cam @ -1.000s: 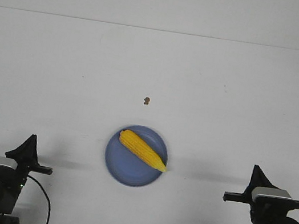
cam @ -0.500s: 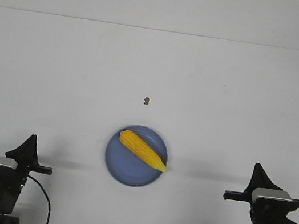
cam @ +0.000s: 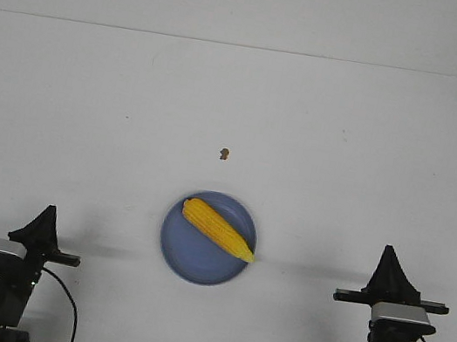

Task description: Place corn on plate with both arms

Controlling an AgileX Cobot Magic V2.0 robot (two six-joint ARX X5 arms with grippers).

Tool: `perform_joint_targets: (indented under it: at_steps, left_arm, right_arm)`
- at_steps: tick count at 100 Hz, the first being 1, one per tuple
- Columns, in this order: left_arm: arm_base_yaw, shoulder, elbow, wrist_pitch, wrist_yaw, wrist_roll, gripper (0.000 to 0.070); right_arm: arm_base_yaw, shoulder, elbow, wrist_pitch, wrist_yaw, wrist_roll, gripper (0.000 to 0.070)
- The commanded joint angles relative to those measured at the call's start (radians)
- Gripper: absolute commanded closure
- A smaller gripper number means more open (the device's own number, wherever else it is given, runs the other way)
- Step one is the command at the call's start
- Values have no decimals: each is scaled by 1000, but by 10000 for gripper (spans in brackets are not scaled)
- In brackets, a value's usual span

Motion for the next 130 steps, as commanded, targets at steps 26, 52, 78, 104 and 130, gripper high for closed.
perform_joint_targets:
  at_steps: [26, 52, 78, 104, 130]
  left_arm:
    - [1, -1, -20, 13, 1, 2, 688]
    - [1, -1, -20, 13, 1, 1, 688]
    - [1, -1, -20, 13, 1, 2, 688]
    - [1, -1, -20, 13, 1, 1, 688]
    - [1, -1, -20, 13, 1, 2, 688]
  right_arm:
    - [2, -1, -150, 194, -1, 39, 687]
    - [2, -1, -168, 215, -1, 48, 687]
    - [1, -1, -168, 214, 0, 48, 687]
    - [1, -1, -168, 215, 0, 48, 687]
    - [1, -1, -168, 215, 0, 48, 687]
